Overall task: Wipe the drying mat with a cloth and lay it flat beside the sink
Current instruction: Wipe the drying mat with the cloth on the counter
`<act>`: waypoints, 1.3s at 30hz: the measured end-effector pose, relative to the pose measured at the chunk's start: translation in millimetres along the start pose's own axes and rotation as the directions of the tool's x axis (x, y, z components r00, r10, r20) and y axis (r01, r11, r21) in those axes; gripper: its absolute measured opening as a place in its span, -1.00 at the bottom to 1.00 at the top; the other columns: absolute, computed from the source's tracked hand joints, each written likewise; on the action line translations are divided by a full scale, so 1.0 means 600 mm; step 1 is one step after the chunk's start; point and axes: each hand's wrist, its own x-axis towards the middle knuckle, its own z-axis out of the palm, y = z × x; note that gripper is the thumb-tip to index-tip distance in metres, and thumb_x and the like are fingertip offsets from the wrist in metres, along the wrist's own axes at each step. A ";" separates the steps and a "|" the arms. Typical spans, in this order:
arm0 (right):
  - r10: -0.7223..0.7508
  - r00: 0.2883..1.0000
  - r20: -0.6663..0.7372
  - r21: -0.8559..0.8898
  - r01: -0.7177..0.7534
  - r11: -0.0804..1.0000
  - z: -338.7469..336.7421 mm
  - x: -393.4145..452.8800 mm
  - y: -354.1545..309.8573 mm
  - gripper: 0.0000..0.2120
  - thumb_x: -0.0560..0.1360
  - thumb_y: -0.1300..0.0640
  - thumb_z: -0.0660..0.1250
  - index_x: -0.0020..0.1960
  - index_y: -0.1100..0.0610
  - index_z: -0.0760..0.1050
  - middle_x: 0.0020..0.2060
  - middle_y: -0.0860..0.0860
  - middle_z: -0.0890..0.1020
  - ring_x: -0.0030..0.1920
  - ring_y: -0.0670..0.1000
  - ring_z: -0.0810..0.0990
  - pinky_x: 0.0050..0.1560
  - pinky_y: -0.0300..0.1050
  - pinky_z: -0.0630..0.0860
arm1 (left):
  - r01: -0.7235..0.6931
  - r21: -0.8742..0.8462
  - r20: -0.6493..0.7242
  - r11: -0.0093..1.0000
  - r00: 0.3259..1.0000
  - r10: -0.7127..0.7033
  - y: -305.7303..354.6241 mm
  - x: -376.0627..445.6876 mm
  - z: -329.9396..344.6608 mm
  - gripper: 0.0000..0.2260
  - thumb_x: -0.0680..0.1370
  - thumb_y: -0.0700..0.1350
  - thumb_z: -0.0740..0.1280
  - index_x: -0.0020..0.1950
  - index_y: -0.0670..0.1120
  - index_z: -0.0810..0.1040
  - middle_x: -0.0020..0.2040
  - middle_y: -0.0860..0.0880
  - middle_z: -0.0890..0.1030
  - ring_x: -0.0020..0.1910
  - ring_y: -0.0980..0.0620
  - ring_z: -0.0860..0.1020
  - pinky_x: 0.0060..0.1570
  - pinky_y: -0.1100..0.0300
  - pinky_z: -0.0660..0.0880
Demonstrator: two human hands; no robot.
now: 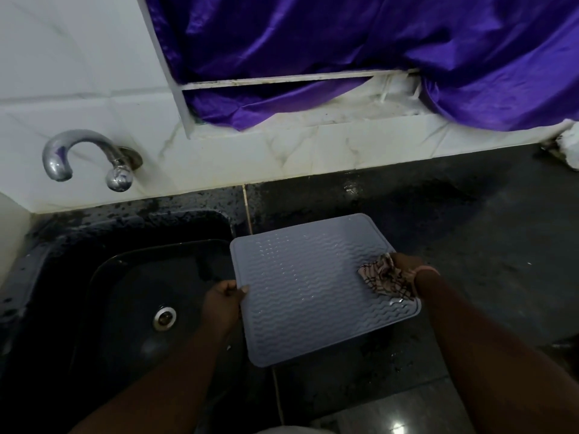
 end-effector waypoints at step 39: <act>-0.173 0.851 -0.496 0.105 0.257 0.961 0.140 -0.147 -0.112 -0.67 0.62 -0.17 0.16 0.25 -0.01 0.46 0.14 0.07 0.52 -0.07 -0.02 0.59 0.00 -0.01 0.55 | -0.336 0.782 0.303 0.525 0.941 0.150 -0.021 0.006 -0.038 -0.30 0.48 0.10 0.47 0.56 0.17 0.23 0.41 -0.19 0.38 0.29 -0.15 0.50 0.27 0.00 0.45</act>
